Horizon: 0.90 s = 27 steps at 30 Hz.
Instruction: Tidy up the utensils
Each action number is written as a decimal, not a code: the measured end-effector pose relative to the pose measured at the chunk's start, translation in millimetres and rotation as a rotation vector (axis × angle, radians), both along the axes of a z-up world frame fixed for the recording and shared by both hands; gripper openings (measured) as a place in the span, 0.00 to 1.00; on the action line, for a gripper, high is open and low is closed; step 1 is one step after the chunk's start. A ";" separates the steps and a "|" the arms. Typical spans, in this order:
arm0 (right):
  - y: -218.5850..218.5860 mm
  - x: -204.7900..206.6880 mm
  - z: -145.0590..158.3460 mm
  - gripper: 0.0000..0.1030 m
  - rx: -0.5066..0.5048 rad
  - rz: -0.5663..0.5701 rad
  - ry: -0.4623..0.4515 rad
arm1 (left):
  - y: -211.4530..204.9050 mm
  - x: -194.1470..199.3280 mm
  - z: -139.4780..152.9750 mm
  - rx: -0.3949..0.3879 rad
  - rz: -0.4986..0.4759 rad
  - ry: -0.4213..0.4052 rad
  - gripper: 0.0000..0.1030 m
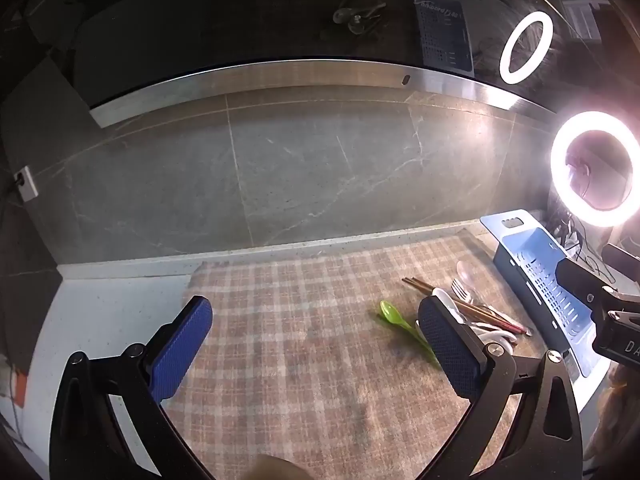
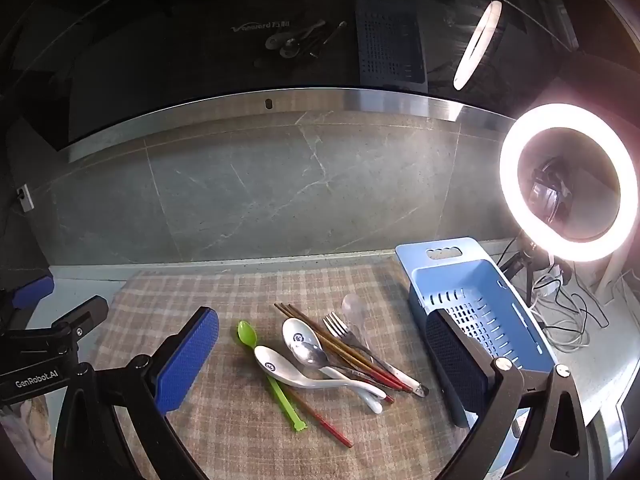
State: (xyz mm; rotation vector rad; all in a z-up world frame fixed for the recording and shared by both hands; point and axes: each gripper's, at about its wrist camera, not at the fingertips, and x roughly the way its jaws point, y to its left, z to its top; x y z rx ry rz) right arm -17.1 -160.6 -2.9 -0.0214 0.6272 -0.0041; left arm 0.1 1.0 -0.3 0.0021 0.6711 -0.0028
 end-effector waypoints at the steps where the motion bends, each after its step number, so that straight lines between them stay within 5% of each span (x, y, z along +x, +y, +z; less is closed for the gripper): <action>1: 0.1 -0.2 0.0 0.99 -0.003 -0.003 -0.003 | 0.4 0.0 -0.1 -0.007 0.000 0.003 1.00; 27: 1.0 4.9 -4.0 0.99 -0.008 -0.002 0.002 | -1.6 5.4 -1.0 -0.010 -0.028 -0.001 1.00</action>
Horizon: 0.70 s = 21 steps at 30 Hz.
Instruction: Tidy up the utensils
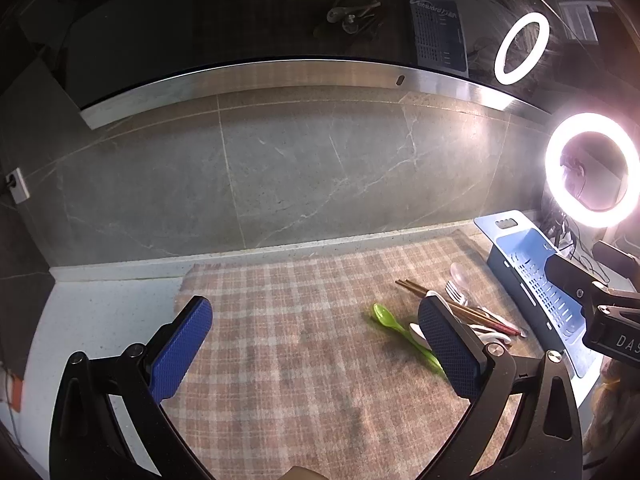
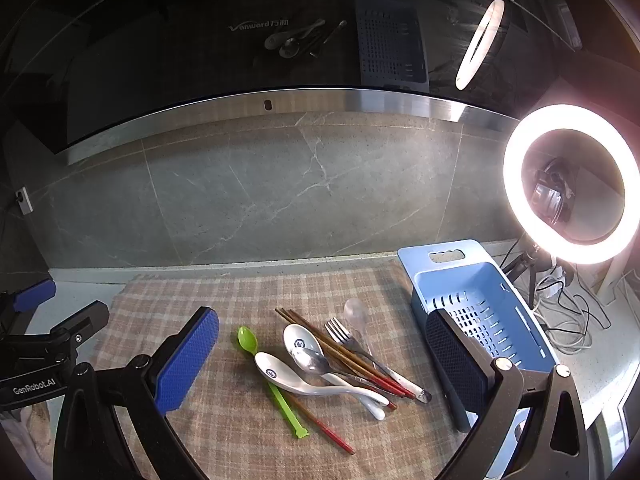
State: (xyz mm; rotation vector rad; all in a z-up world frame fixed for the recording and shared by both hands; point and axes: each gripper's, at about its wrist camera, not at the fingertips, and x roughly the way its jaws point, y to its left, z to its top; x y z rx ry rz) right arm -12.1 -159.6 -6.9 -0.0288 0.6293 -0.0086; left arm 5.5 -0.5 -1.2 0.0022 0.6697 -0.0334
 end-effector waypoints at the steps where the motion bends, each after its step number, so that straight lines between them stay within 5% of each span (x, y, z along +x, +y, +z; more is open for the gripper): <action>1: -0.2 -0.1 0.0 0.99 0.001 0.000 0.000 | 0.3 0.1 0.2 -0.001 0.000 -0.001 1.00; 21: 4.1 -4.5 -0.8 0.99 0.006 0.004 0.008 | 0.0 -5.6 2.0 -0.005 -0.001 -0.004 1.00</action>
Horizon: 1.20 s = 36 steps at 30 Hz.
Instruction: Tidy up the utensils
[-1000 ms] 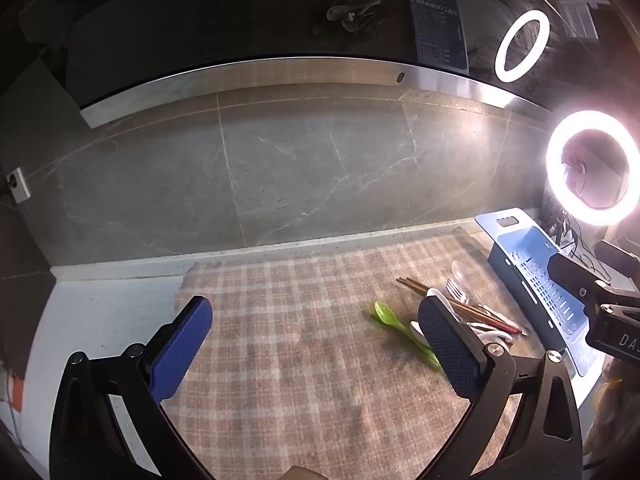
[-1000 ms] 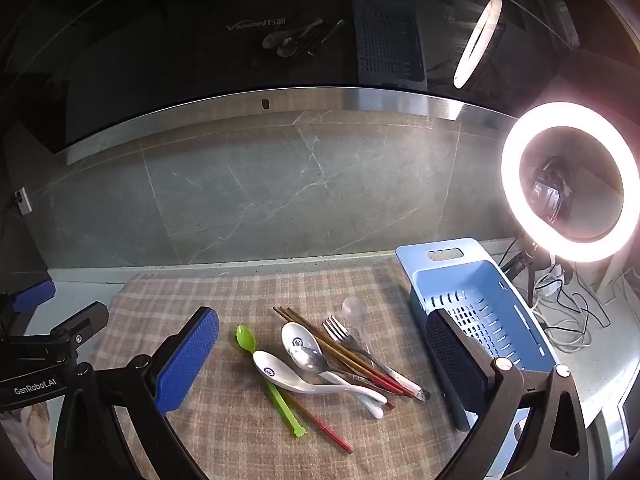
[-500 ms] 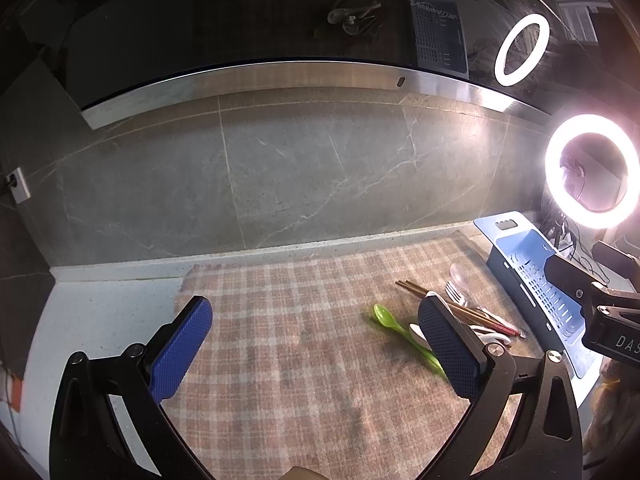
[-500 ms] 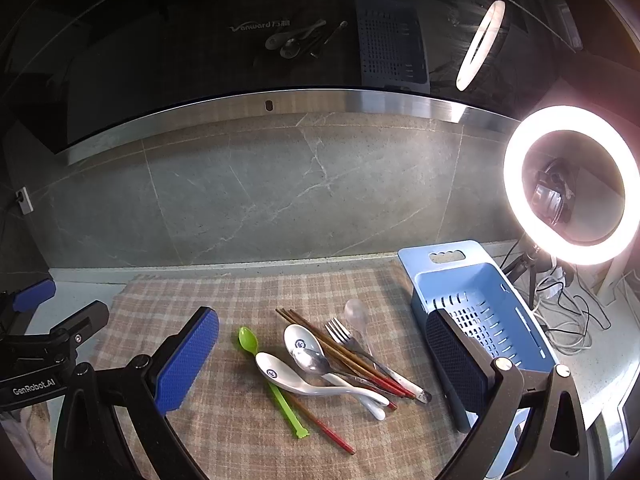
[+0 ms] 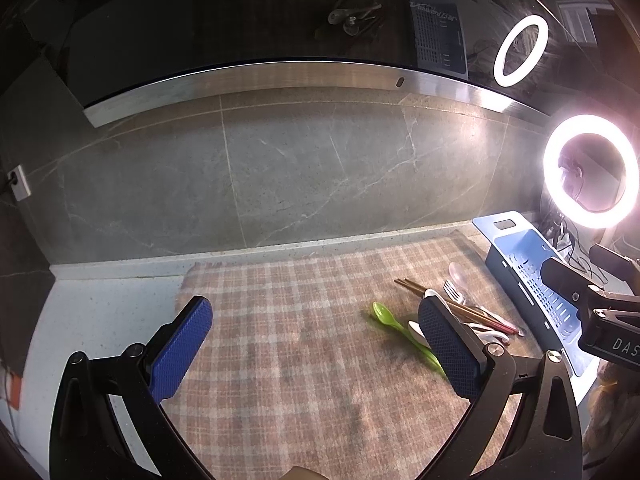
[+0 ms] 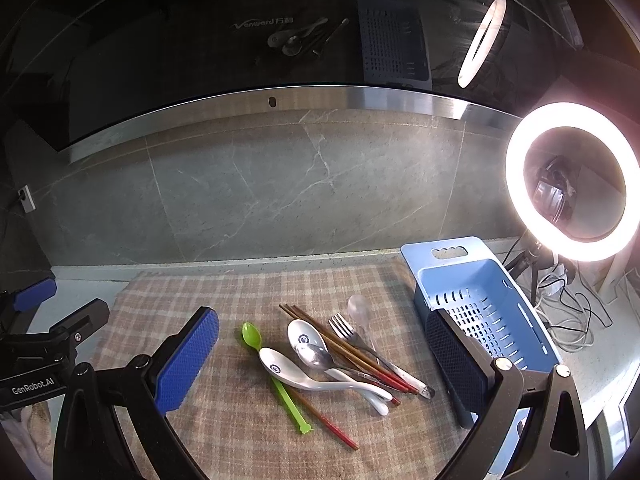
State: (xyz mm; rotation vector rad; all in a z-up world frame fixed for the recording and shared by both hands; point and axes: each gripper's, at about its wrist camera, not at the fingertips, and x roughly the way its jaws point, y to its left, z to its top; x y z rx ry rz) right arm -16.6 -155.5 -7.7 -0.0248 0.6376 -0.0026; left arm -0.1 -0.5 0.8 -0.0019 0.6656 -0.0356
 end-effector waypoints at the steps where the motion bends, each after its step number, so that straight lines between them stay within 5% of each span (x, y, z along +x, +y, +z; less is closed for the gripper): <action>1: 0.1 -0.1 0.0 0.99 0.001 0.000 0.000 | -0.1 -0.6 0.0 -0.001 -0.001 0.000 1.00; 36: -3.7 -5.6 -1.2 0.99 0.004 -0.003 0.011 | -1.0 -2.5 -1.5 -0.014 -0.024 0.005 0.99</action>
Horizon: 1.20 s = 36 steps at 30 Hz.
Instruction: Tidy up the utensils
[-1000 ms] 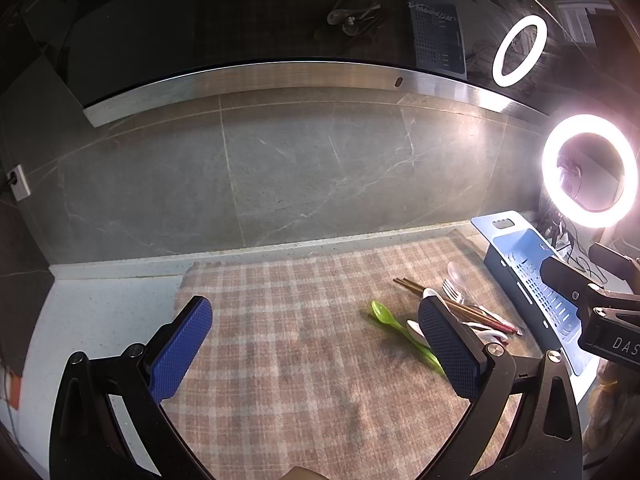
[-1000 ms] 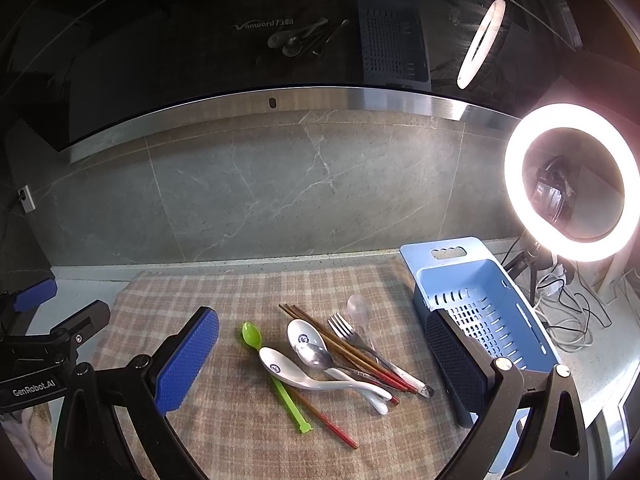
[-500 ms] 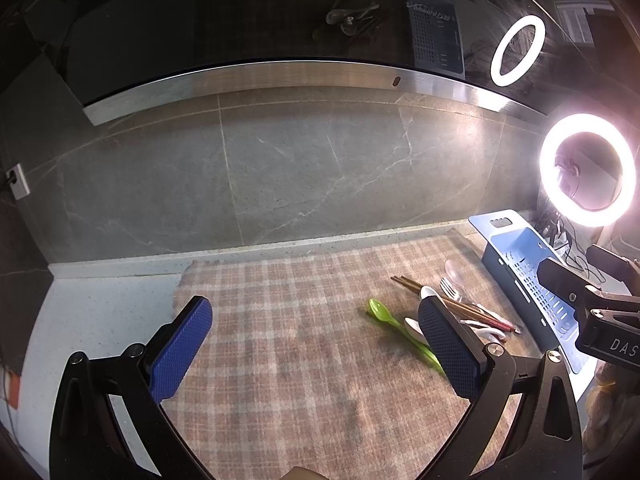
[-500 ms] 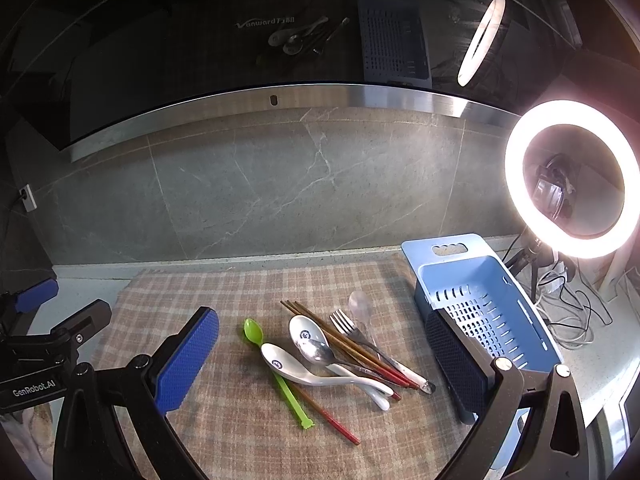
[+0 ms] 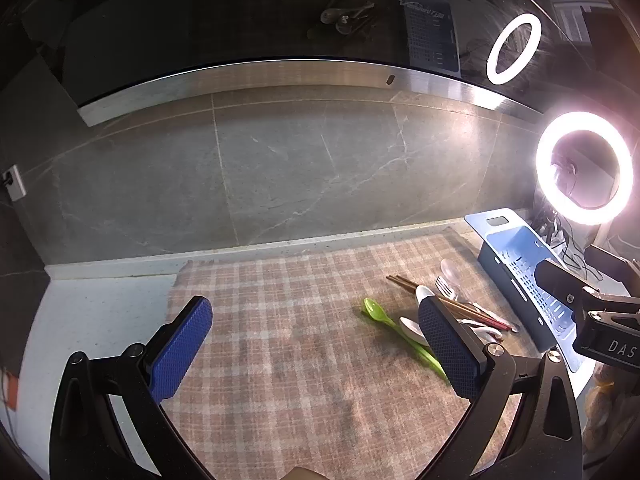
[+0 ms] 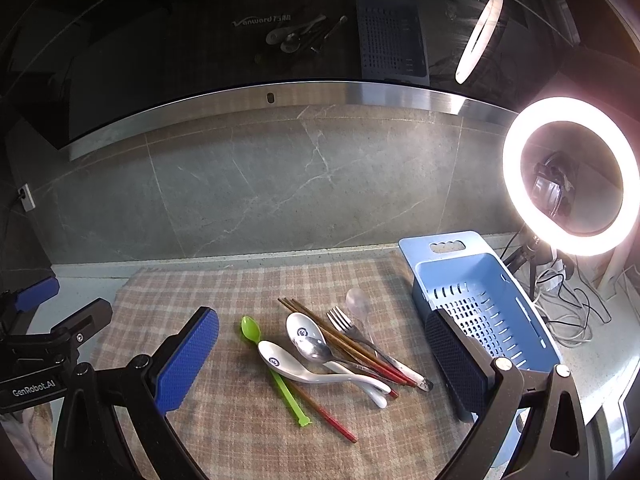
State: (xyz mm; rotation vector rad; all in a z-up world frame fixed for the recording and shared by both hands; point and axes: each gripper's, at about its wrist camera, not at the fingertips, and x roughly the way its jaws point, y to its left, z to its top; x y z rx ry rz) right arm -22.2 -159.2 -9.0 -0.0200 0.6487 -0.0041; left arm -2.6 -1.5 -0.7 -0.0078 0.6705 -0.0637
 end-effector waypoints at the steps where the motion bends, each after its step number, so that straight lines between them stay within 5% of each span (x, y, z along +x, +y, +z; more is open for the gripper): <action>1: -0.4 0.6 -0.1 0.99 0.001 0.000 0.000 | -0.2 0.5 -0.1 0.001 -0.001 0.000 0.99; 15: -15.6 9.4 -7.1 0.99 0.025 -0.016 0.031 | 4.2 12.1 -6.6 0.006 0.000 0.015 1.00; 31: -103.0 24.1 -36.9 0.99 0.278 0.002 0.150 | 30.5 42.9 -31.3 -0.088 -0.028 0.132 0.98; 36: -103.9 40.3 -57.1 0.79 0.257 0.099 0.252 | 11.7 53.9 -41.8 -0.108 -0.089 0.179 0.97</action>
